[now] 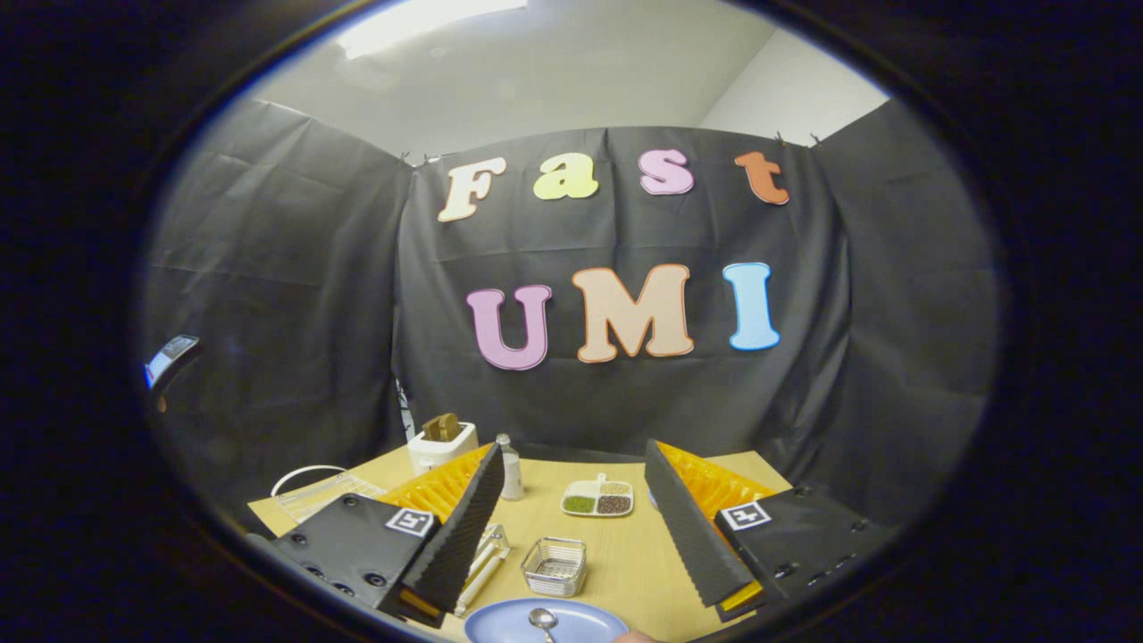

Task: Take the plate from the dish rack, then take the spoon from the basket and place it into the plate.

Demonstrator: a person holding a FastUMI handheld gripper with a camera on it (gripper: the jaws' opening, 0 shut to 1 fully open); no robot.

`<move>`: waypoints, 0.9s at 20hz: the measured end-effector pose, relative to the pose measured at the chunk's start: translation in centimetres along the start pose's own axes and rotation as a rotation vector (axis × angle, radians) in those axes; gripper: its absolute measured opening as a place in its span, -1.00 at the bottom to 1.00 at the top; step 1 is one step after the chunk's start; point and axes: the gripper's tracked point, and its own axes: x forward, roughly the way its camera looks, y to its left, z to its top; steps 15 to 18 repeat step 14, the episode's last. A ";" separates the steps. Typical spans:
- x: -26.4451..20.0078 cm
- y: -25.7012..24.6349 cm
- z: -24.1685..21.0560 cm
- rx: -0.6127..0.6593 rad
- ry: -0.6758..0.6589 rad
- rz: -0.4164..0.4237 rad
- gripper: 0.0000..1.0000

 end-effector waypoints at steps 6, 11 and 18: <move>-0.1 -0.7 0.5 0.008 -0.006 -0.015 0.98; -0.3 -0.9 0.0 -0.007 0.005 -0.016 0.98; -0.2 -0.8 0.1 -0.001 0.007 -0.014 0.98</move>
